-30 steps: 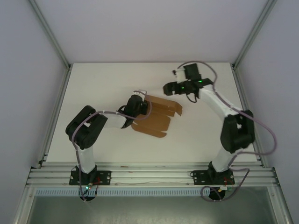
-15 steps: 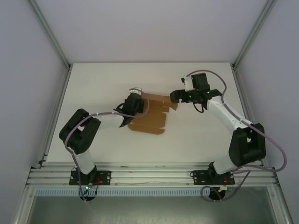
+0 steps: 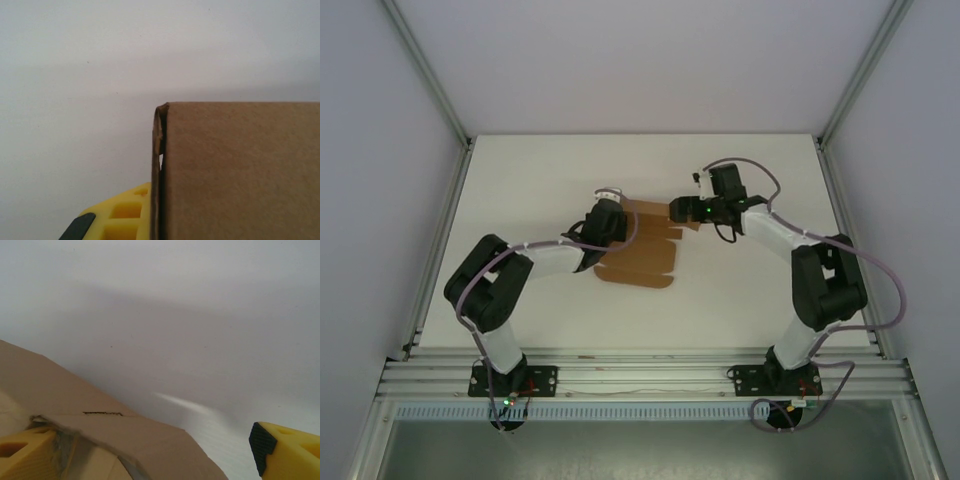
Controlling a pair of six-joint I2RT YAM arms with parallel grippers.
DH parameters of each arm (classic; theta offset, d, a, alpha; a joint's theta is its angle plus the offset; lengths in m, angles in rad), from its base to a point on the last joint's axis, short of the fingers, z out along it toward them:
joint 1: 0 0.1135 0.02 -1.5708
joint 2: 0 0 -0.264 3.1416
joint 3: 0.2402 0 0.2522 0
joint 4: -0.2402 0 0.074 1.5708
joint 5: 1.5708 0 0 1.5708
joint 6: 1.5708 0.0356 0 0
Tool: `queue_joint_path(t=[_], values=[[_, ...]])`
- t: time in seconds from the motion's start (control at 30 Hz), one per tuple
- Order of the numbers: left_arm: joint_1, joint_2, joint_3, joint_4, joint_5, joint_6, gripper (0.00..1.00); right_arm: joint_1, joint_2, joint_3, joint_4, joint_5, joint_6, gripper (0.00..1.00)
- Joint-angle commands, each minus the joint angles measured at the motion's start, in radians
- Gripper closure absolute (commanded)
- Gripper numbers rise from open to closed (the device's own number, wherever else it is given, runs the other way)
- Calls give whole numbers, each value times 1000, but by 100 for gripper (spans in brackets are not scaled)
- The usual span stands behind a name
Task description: Assemble paper box
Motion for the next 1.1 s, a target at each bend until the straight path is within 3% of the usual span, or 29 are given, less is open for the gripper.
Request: queue_joint_path(t=[0.0,0.1,0.27,0.4,0.57,0.67,0.93,1.07], values=[[-6,-52,26,-5,25,-43,100,13,-7,-42,107,74,47,9],[-6,-57,19,19,79,-69,100,38,-11,-119,301,108,127,10],[-7,-48,21,27,113,-117,100,96,7,-280,822,217,400,9],[-5,-42,30,18,140,-138,100,99,54,-331,1092,148,526,8],[-6,-35,27,17,102,-134,100,90,22,-333,1041,-4,534,8],[-6,-32,32,3,85,-135,100,83,-45,-365,954,-12,509,8],[6,-83,24,-11,69,-149,100,53,-303,-446,543,154,428,7],[20,-109,19,-30,67,-164,100,26,-420,-503,419,230,427,6]])
